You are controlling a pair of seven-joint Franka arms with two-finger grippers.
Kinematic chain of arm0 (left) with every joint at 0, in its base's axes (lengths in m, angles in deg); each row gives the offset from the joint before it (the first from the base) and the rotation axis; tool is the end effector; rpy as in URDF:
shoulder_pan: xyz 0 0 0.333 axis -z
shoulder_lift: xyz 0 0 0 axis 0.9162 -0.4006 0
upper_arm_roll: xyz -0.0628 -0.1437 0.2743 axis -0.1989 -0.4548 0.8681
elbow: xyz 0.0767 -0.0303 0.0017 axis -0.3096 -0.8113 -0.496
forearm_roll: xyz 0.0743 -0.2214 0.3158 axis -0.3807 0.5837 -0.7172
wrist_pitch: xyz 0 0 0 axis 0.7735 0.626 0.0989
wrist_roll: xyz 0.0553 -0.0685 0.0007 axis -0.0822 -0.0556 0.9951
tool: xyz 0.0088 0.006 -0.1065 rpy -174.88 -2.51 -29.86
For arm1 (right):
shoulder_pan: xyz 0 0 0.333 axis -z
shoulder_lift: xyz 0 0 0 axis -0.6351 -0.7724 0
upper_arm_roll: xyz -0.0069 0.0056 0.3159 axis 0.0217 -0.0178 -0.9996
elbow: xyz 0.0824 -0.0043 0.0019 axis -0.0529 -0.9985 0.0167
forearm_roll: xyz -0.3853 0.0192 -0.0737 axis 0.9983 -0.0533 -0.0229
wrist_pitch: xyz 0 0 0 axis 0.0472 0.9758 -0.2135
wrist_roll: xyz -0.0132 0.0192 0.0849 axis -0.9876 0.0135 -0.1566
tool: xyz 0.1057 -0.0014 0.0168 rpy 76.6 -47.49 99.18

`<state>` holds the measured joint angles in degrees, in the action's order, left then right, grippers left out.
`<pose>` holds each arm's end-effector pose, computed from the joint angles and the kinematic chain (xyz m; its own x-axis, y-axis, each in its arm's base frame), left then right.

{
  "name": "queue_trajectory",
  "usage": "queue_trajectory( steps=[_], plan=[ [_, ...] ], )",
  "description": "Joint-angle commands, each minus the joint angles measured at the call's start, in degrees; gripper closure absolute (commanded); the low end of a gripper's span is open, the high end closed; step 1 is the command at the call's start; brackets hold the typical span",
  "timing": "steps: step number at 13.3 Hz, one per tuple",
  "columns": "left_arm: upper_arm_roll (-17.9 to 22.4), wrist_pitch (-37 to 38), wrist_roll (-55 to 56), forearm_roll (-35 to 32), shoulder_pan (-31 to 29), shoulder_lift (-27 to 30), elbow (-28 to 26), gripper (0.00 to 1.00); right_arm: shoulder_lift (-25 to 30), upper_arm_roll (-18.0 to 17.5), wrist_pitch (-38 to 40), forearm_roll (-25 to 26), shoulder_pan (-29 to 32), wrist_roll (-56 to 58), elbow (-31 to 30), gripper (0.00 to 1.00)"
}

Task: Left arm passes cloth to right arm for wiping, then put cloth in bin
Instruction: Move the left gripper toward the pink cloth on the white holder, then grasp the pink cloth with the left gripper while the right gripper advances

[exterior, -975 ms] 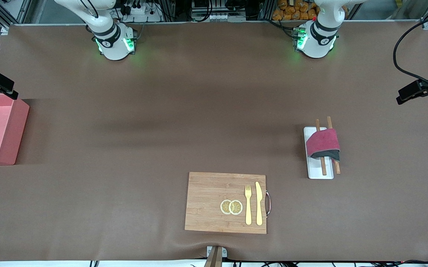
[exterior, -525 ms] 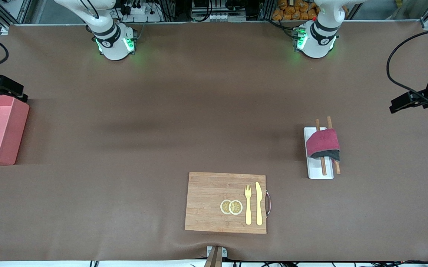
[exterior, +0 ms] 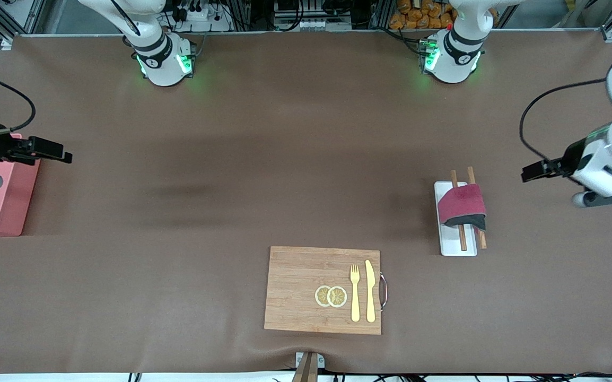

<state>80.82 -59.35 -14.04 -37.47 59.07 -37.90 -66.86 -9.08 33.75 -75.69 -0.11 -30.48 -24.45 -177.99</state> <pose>0.5890 0.0084 0.4594 0.9837 0.1330 -0.1206 0.1337 -0.9910 -0.0027 0.5781 -0.0427 0.5431 0.9826 -0.0122 -0.1855 -0.0535 -0.9742 -0.2193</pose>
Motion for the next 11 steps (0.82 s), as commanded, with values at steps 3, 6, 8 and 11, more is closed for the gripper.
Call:
queue_trajectory(
  steps=[3,6,8,11],
  plan=[
    [-0.2,-9.4,0.4,0.7,0.4,-1.0,-7.4,0.0,-0.4,-0.4,0.0,-9.1,0.7,-0.2,-3.5,0.0],
    [-0.2,-11.8,1.1,0.8,2.9,-5.3,-6.8,0.06,-3.2,-0.5,-0.2,-12.3,-0.1,-0.2,-3.5,0.0],
    [-0.3,-12.0,1.0,0.8,3.6,-7.2,-6.5,0.27,-4.0,-0.6,-0.3,-13.4,-0.9,-0.2,-3.5,0.0],
    [-0.2,-12.6,1.1,1.0,4.8,-9.3,-6.5,0.41,-4.0,-0.5,-0.2,-13.4,-3.2,-0.9,-3.5,0.0]
  ],
)
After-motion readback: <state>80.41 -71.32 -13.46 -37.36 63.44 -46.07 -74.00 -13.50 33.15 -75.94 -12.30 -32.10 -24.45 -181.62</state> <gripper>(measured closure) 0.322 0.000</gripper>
